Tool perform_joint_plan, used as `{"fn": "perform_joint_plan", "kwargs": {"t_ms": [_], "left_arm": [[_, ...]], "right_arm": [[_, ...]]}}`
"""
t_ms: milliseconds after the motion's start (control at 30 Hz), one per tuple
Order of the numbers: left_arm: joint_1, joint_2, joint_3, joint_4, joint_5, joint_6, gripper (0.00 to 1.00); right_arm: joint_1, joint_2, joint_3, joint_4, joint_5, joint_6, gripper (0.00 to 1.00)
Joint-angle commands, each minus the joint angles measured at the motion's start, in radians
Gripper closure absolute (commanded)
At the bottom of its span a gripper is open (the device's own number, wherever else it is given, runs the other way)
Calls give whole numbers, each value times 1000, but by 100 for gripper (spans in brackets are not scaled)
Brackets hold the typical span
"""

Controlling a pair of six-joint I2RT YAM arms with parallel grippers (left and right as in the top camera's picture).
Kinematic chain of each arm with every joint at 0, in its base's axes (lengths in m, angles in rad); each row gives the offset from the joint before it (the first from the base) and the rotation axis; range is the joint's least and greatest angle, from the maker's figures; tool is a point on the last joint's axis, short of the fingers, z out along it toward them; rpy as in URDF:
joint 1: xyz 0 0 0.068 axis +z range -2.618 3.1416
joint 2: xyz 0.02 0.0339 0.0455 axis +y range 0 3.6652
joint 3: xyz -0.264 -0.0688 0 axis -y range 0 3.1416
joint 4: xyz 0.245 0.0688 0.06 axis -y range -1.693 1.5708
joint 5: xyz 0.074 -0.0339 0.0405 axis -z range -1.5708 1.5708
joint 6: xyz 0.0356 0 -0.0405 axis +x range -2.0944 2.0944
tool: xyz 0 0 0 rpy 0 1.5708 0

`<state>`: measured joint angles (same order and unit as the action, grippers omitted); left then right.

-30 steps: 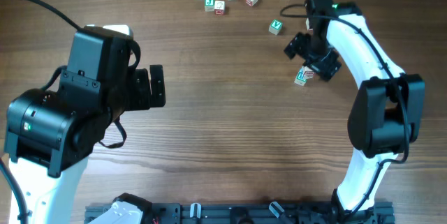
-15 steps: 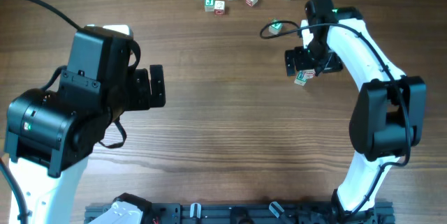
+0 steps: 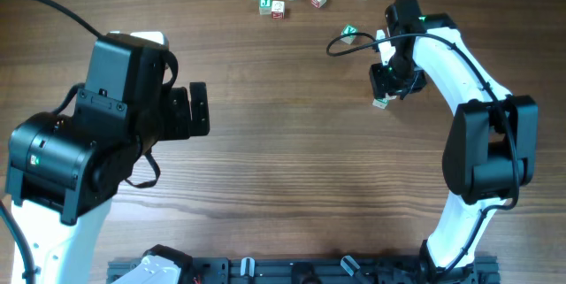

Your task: Form a tower

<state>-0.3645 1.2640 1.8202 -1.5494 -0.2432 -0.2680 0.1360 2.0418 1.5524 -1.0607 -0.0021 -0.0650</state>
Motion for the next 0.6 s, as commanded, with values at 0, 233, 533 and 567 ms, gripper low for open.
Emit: {"fn": "perform_joint_plan", "kwargs": {"t_ms": [0,233,533,567], "left_arm": [[3,-3,-4,-1,-16,-12,0],[3,-3,-4,-1,-16,-12,0],[3,-3,-4,-1,-16,-12,0],[3,-3,-4,-1,-16,-12,0]], "right_arm": [[2,-16,-10,2,8,-3,56],[2,-16,-10,-1,13,-2,71],[2,-17,40,-60,9,199,96],[2,-17,70,-92,9,248,96]]}}
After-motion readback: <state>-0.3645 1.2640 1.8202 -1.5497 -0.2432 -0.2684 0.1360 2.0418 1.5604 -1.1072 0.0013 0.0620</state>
